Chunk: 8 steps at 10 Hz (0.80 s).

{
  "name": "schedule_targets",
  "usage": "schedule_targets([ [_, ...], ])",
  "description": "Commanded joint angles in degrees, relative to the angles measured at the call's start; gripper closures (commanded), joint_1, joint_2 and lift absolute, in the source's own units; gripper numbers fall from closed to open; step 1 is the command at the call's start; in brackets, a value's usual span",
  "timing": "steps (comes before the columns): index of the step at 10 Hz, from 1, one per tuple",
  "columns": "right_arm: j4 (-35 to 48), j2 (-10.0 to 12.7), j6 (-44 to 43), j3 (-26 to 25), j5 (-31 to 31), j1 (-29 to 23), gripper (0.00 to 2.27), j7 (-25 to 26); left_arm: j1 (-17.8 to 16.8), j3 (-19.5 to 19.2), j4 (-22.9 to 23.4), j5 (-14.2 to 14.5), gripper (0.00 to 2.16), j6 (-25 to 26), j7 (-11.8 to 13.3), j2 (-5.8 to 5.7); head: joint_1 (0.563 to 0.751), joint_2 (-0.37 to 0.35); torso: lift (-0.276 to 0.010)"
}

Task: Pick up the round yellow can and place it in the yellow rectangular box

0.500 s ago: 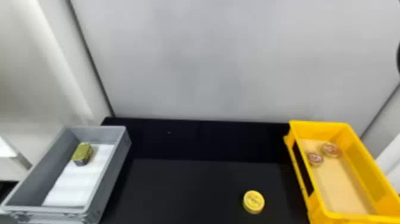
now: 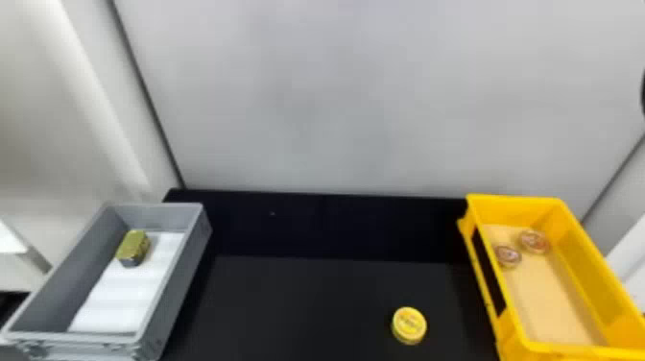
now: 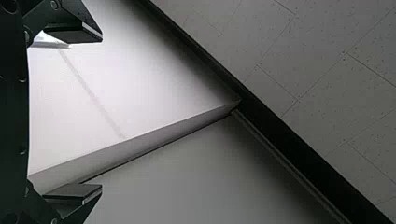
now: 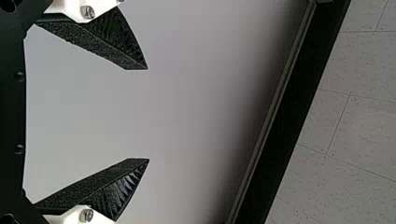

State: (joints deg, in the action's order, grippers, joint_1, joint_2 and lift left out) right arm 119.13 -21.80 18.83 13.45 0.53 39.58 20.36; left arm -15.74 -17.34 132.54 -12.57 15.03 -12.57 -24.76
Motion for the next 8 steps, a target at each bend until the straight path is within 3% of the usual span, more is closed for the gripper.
schedule_targets([
  [1, 0.1, 0.0, 0.2, -0.2, 0.0, -0.3, 0.07, 0.0, 0.0, 0.2, 0.0, 0.0, 0.14, 0.2, 0.0, 0.05, 0.663, 0.054, 0.008],
  [3, 0.0, 0.0, 4.1, -0.8, 0.0, -1.4, 0.07, 0.0, -0.4, 0.3, 0.0, 0.0, 0.14, 0.3, 0.0, 0.05, 0.663, 0.054, 0.008],
  [5, -1.2, 0.8, 18.4, -1.6, -5.1, -3.5, 0.07, -0.2, -0.6, 0.7, 0.0, 0.0, 0.14, 0.5, 0.0, -0.04, 0.663, 0.054, 0.008],
  [6, -2.1, 2.5, 27.9, -3.4, -7.9, -4.3, 0.07, -2.5, -0.8, 0.9, 0.0, 0.0, 0.14, 0.6, 0.0, 0.05, 0.663, 0.054, 0.008],
  [8, -7.0, 7.4, 42.8, -7.0, -7.7, -7.4, 0.07, -13.8, -0.9, 1.2, 0.0, 0.1, 0.14, 0.6, 0.0, 0.05, 0.663, 0.054, 0.008],
])
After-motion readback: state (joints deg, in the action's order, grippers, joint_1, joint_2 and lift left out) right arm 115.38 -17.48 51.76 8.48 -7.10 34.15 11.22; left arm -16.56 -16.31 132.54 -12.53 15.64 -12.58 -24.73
